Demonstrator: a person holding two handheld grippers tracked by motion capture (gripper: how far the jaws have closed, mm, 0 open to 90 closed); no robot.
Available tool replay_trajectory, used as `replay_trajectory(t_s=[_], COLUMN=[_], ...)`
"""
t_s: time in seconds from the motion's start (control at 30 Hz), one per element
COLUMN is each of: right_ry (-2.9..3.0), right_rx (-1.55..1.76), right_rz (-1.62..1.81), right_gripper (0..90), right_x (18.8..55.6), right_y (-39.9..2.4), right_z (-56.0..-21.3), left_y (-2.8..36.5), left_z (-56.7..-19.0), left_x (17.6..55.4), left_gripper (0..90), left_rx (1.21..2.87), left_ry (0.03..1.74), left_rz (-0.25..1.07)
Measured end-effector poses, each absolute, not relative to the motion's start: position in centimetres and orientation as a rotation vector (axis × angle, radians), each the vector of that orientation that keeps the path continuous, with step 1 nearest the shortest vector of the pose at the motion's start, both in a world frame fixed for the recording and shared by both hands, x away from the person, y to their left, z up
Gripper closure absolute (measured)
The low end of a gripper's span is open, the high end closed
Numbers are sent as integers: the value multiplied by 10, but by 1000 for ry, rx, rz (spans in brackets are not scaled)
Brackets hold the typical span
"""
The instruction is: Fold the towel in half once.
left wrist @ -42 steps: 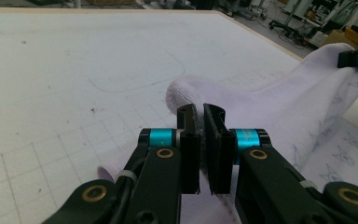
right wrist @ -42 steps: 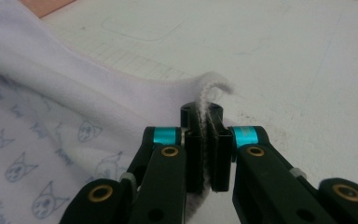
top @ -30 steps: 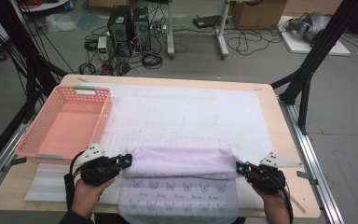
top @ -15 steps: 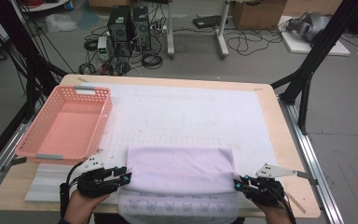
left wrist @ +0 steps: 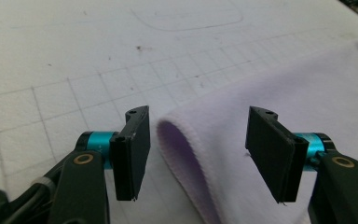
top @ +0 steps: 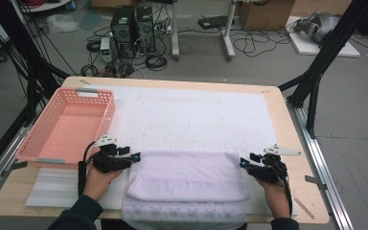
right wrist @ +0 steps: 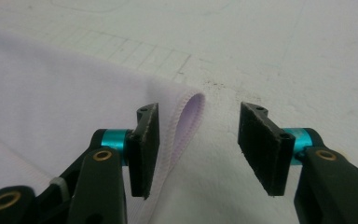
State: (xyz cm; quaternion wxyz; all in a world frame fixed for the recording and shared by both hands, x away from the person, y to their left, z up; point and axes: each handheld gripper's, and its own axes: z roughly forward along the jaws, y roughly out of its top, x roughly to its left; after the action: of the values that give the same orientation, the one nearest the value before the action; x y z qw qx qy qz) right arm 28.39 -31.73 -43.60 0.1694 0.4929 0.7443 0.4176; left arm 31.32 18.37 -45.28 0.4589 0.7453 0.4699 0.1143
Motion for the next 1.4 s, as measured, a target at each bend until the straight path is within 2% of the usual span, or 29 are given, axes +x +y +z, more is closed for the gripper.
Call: replay_trajectory(t_s=[0.23, 0.33, 0.4, 0.47, 0.5, 0.53, 0.67, 0.93, 1.03, 1.1, 1.17, 1.2, 1.23, 1.3, 1.33, 1.37, 1.4], right_ry=[2195, 2225, 2256, 2300, 2328, 2338, 2318, 2229, 2248, 2267, 2255, 2236, 2215, 2214, 2217, 2220, 2227], right_rx=[1355, 1300, 1272, 1251, 1245, 1247, 1231, 1278, 1330, 1337, 1356, 1355, 1358, 1372, 1374, 1375, 1378], right_rz=[1105, 1037, 1020, 1025, 1048, 1057, 1079, 1117, 1101, 1084, 1094, 1069, 1015, 1008, 1000, 996, 1007], right_gripper=[423, 426, 506, 670, 766, 805, 880, 882, 869, 685, 546, 439, 401, 414, 450, 513, 639], right_x=[299, 302, 303, 303, 304, 303, 306, 330, 334, 333, 332, 332, 332, 334, 334, 335, 335], right_y=[-300, -292, -289, -288, -287, -286, -289, -295, -294, -292, -294, -293, -291, -291, -291, -291, -291], right_z=[-451, -449, -447, -445, -445, -444, -442, -440, -444, -444, -444, -444, -445, -447, -446, -445, -445], left_y=[181, 175, 172, 169, 168, 168, 170, 172, 171, 170, 171, 170, 170, 169, 169, 169, 169], left_z=[-453, -453, -452, -452, -451, -451, -444, -439, -439, -440, -441, -442, -443, -444, -445, -446, -447], left_x=[315, 313, 312, 312, 312, 314, 325, 353, 356, 355, 356, 356, 356, 356, 356, 357, 357], left_gripper=[451, 569, 693, 834, 838, 841, 848, 849, 849, 849, 849, 849, 849, 848, 848, 848, 848], left_rx=[1848, 1893, 1914, 1928, 1934, 1931, 1894, 1808, 1829, 1864, 1870, 1867, 1873, 1892, 1889, 1891, 1889], left_ry=[1177, 1166, 1157, 1128, 1127, 1135, 1169, 1245, 1242, 1225, 1221, 1222, 1222, 1219, 1219, 1221, 1222], left_rz=[302, 368, 413, 395, 397, 392, 379, 344, 337, 356, 356, 350, 351, 359, 357, 353, 346])
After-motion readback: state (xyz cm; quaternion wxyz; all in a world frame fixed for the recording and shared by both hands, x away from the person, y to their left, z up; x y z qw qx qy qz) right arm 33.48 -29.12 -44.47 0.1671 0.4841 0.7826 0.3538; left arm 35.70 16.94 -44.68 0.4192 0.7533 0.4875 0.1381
